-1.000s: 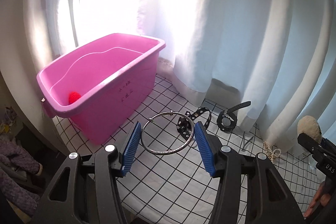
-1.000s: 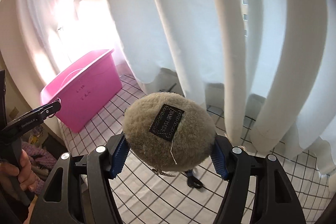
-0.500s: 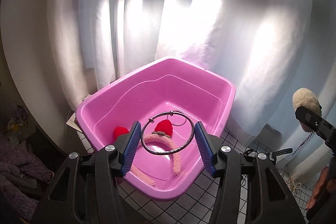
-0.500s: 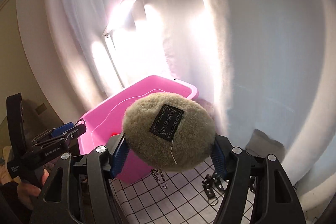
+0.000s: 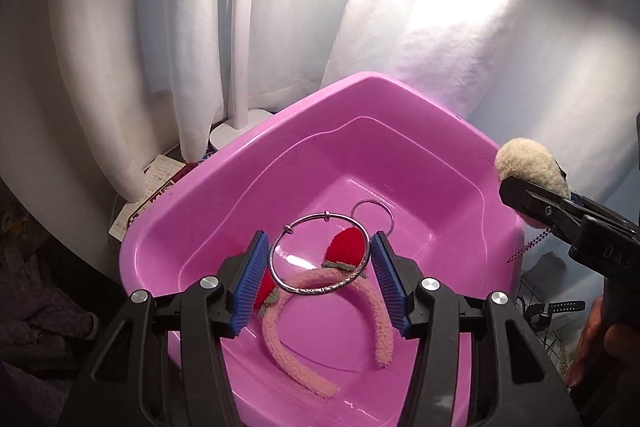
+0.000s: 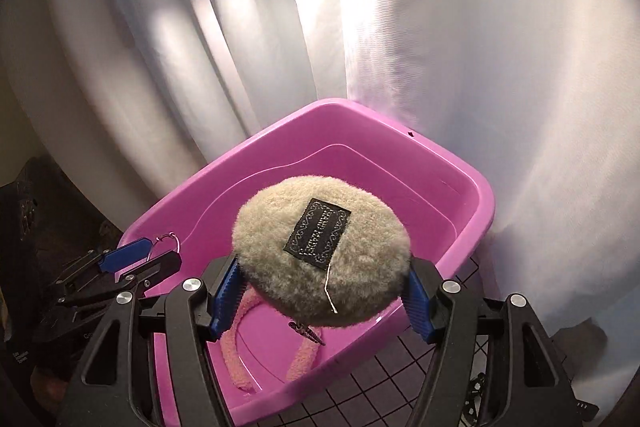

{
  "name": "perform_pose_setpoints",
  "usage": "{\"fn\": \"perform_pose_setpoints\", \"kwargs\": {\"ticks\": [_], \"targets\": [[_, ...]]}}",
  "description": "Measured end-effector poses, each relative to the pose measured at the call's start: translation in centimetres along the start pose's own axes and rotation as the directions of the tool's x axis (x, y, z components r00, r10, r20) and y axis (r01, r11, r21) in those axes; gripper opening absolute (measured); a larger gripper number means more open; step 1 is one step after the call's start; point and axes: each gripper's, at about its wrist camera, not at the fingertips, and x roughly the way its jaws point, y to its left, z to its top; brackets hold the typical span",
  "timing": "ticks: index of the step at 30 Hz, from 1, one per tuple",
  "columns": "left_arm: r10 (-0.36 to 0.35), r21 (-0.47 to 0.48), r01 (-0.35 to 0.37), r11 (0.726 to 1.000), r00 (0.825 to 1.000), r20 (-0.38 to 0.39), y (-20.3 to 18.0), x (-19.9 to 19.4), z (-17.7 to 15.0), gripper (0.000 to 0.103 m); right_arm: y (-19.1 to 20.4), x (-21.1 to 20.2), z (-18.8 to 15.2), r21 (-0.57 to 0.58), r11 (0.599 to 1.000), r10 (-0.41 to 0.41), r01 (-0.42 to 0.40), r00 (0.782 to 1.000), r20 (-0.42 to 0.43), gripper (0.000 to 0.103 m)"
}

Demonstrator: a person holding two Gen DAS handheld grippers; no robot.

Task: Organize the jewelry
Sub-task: 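Carry the bangle and pom-pom into the pink tub and open both tools, then withdraw both tools from the tub back over the table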

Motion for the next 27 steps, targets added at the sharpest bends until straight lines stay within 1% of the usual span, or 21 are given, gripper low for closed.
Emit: {"fn": "perform_pose_setpoints", "kwargs": {"ticks": [5,11,12,13,14,15,19,22,27], "targets": [[0.003,0.005,-0.003,1.0,0.998,-0.06,0.2,1.5,0.1,0.052,0.6,3.7,1.1,-0.012,1.0,-0.017,0.016,0.994,-0.104,0.065],[0.014,0.016,-0.013,1.0,0.996,-0.093,0.6,2.6,0.2,0.053,0.5,6.2,1.7,-0.015,0.998,-0.063,0.062,0.984,-0.167,0.065],[0.017,0.019,-0.015,1.0,0.995,-0.097,0.6,2.7,0.1,0.056,0.4,6.4,1.7,-0.014,0.998,-0.069,0.068,0.982,-0.174,0.066],[0.018,0.02,-0.017,1.0,0.995,-0.1,0.7,2.8,0.1,0.068,0.4,6.7,1.7,-0.016,0.997,-0.077,0.075,0.98,-0.181,0.069],[0.022,0.019,-0.02,1.0,0.995,-0.1,0.7,2.8,0.1,0.075,0.4,6.9,1.7,-0.019,0.996,-0.088,0.086,0.979,-0.186,0.072],[0.025,0.016,-0.024,1.0,0.995,-0.096,0.8,2.7,0.0,0.083,0.4,7.0,1.7,-0.02,0.995,-0.096,0.094,0.977,-0.189,0.073],[0.035,0.01,-0.034,0.999,0.995,-0.095,1.2,2.8,0.1,0.087,0.3,7.3,1.7,-0.021,0.993,-0.118,0.117,0.975,-0.188,0.078],[0.034,-0.003,-0.035,0.999,0.994,-0.106,1.5,2.9,0.0,0.087,0.5,7.1,1.5,-0.025,0.992,-0.128,0.125,0.974,-0.185,0.078],[0.038,-0.001,-0.038,0.999,0.995,-0.096,1.5,2.5,-0.1,0.087,1.0,7.4,1.5,-0.029,0.991,-0.13,0.127,0.974,-0.184,0.078]]}}
